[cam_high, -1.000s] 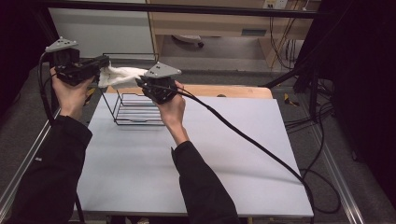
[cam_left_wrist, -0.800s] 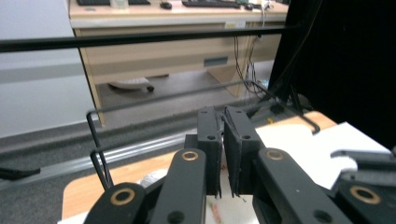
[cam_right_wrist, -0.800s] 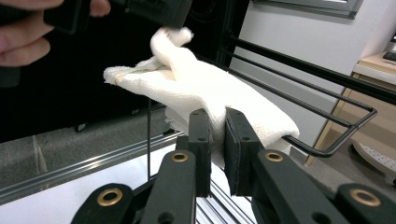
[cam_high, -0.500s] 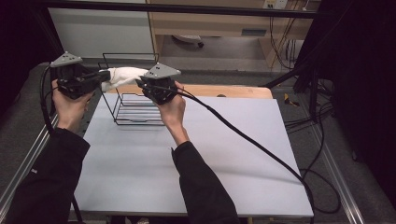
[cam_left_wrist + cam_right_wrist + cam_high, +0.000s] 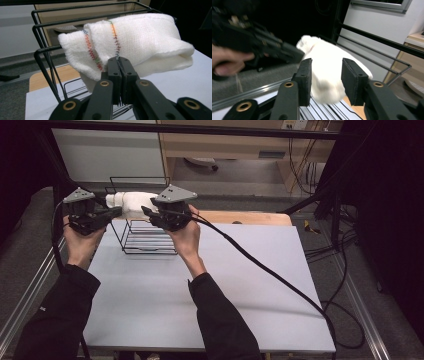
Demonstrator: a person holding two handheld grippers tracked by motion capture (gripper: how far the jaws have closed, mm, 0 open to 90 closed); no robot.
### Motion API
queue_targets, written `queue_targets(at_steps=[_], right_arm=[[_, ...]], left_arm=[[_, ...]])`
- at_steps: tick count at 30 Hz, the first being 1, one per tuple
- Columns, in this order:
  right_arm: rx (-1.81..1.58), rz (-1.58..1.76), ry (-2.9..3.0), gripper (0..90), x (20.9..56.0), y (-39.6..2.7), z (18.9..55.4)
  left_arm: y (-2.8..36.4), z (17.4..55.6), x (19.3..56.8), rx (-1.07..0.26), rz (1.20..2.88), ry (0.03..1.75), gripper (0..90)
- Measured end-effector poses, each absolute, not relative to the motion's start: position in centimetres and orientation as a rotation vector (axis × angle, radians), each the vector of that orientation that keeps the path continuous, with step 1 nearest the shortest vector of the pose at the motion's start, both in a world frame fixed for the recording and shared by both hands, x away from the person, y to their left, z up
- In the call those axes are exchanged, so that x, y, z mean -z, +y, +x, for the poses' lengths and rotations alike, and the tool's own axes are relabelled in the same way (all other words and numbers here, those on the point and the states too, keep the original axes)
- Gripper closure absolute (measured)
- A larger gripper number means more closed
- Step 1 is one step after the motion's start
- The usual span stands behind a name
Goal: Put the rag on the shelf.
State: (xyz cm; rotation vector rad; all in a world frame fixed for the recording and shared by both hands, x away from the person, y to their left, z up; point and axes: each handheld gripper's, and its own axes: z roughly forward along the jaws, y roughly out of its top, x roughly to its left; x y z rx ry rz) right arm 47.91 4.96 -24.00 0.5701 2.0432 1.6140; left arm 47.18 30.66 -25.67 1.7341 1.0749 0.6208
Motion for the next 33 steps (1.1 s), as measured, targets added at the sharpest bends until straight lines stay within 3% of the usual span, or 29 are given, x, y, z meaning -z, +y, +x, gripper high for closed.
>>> queue_targets(at_steps=[5,11,22,27,33], right_arm=[[-1.604,0.629,2.131,84.7,24.4,5.5,48.6],[-1.509,0.699,2.187,88.1,26.4,6.3,49.7],[-1.506,0.731,2.152,84.1,26.7,6.0,50.3],[-1.527,0.698,2.168,74.9,25.9,5.5,49.3],[-1.55,0.738,2.198,59.2,25.6,4.2,48.4]], left_arm=[[30.4,47.5,26.3,-0.625,1.744,1.075,87.5],[30.3,48.0,26.8,-0.629,1.744,1.084,87.5],[30.5,48.0,27.0,-0.611,1.734,1.077,85.2],[30.8,46.9,26.8,-0.602,1.734,1.063,78.8],[31.3,45.4,27.4,-0.594,1.749,1.062,64.1]])
